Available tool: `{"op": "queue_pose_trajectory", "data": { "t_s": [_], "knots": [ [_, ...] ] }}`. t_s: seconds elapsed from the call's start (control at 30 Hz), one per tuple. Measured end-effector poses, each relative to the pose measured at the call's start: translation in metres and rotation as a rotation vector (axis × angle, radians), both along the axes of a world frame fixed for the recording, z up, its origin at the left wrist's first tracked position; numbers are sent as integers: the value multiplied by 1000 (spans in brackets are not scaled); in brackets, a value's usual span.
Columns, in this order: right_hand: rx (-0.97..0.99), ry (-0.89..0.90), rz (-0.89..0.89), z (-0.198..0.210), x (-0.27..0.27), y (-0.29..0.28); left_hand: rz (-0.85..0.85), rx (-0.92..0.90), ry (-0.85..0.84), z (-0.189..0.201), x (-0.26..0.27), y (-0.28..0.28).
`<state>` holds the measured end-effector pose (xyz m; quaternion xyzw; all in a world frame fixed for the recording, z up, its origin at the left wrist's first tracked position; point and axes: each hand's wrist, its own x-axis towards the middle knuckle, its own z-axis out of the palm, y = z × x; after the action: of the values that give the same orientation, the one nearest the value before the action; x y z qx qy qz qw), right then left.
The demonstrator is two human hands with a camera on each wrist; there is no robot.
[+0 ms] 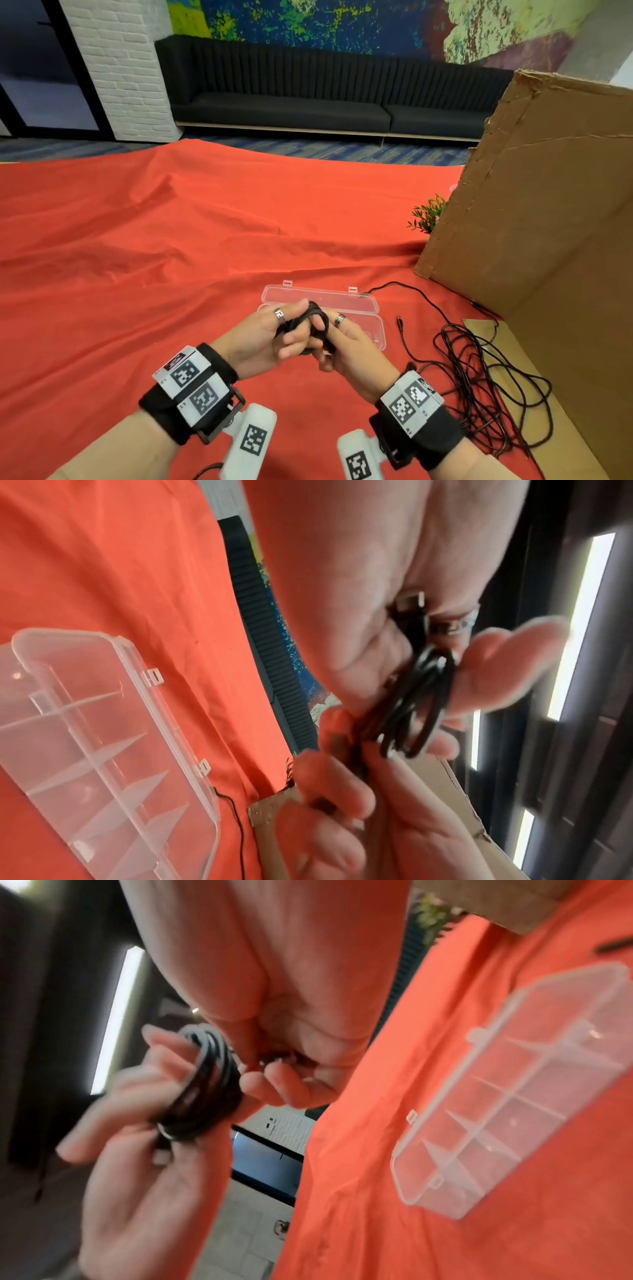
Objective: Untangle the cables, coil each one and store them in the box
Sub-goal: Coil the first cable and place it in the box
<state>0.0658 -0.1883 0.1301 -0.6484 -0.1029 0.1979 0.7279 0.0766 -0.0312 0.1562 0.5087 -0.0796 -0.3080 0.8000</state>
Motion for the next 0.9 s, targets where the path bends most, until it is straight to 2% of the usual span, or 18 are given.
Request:
{"op": "queue_pose_trajectory", "data": {
  "t_s": [0.07,0.2,0.23,0.3,0.37,0.4,0.5,0.63,0.7,0.8,0.9],
  "knots": [
    [95,86,-14,0,0,-1,68,33,9,0,3,3],
    [151,130,-14,-2,1,-5,214,150,-42,-7,7,3],
    [124,122,-14,-2,2,-5,270,203,-60,-10,7,2],
    [-61,32,-62,-7,5,-5,330,268,-86,-16,7,2],
    [-247,-70,-149,-12,10,-4,336,252,-76,-20,4,0],
    [-271,-82,-190,-13,12,-3,341,237,-71,-22,2,-2],
    [-138,0,-270,-18,14,5,415,266,-112,-29,-2,-12],
    [122,210,-265,-16,13,12,506,569,-366,-43,1,-12],
    [227,305,-244,-13,15,15,537,652,-435,-48,2,-10],
    [343,464,-248,-11,16,19,550,692,-457,-54,3,-8],
    [323,485,-287,-17,17,19,542,664,-396,-62,7,-5]
  ]
}}
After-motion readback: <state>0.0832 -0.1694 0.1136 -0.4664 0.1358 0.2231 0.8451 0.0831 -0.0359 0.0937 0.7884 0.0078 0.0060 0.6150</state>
